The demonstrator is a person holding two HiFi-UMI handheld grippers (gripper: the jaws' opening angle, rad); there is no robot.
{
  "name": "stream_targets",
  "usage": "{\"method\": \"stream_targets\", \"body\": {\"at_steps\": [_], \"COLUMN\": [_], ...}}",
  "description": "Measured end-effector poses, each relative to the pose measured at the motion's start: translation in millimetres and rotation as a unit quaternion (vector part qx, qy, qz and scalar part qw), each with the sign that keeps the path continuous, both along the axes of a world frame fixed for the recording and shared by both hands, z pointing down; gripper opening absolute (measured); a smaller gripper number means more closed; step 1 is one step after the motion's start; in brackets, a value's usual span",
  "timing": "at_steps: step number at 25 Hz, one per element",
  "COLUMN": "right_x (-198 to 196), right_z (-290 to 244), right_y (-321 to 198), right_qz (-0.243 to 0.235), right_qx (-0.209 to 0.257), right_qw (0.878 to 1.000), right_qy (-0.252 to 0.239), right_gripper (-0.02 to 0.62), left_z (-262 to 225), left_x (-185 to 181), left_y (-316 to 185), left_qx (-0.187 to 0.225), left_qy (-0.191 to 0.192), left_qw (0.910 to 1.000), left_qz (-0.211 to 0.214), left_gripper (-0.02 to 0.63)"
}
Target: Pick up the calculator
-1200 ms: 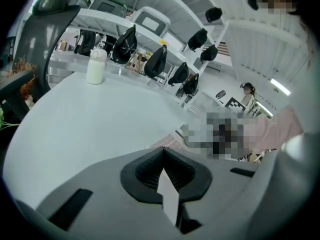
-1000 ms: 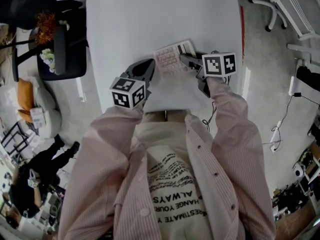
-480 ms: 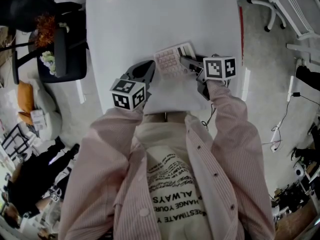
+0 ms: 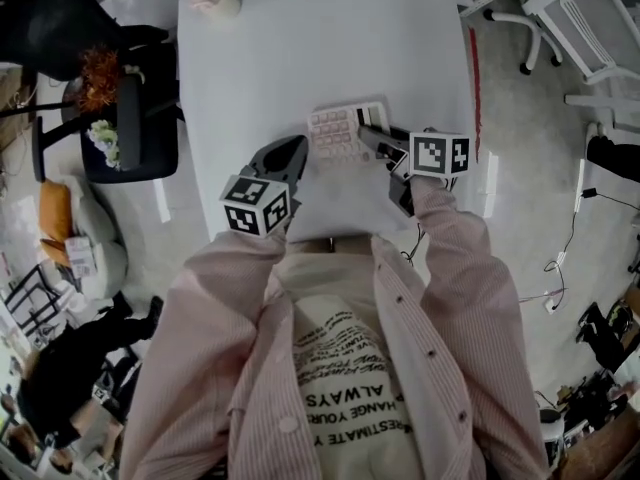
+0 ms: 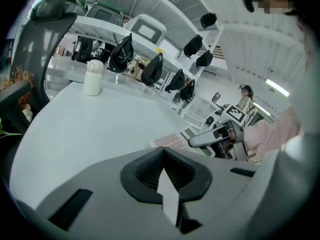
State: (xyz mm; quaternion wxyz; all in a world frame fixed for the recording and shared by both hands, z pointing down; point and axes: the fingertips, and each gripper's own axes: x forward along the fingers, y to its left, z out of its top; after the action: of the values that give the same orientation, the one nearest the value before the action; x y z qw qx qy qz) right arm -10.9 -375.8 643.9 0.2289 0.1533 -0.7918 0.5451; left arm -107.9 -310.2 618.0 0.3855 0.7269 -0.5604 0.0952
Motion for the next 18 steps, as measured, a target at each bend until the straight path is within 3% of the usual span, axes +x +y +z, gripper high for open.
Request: {"method": "stream_targets", "body": {"at_steps": [18], "right_x": [19.7], "right_z": [-95.6], "right_y": [-15.0], "right_qz": [0.115], "right_qx": [0.030], "right_qw": [0.990], "right_qy": [-0.073], "right_gripper": [0.107], "left_z": [-91.3], "left_x": [-1.0], "left_y": [-10.9], "left_qx": [0.124], "left_qy": [-0.020], "left_qw": [0.9920], "left_qz": [0.003], "left_gripper": [0.002]}}
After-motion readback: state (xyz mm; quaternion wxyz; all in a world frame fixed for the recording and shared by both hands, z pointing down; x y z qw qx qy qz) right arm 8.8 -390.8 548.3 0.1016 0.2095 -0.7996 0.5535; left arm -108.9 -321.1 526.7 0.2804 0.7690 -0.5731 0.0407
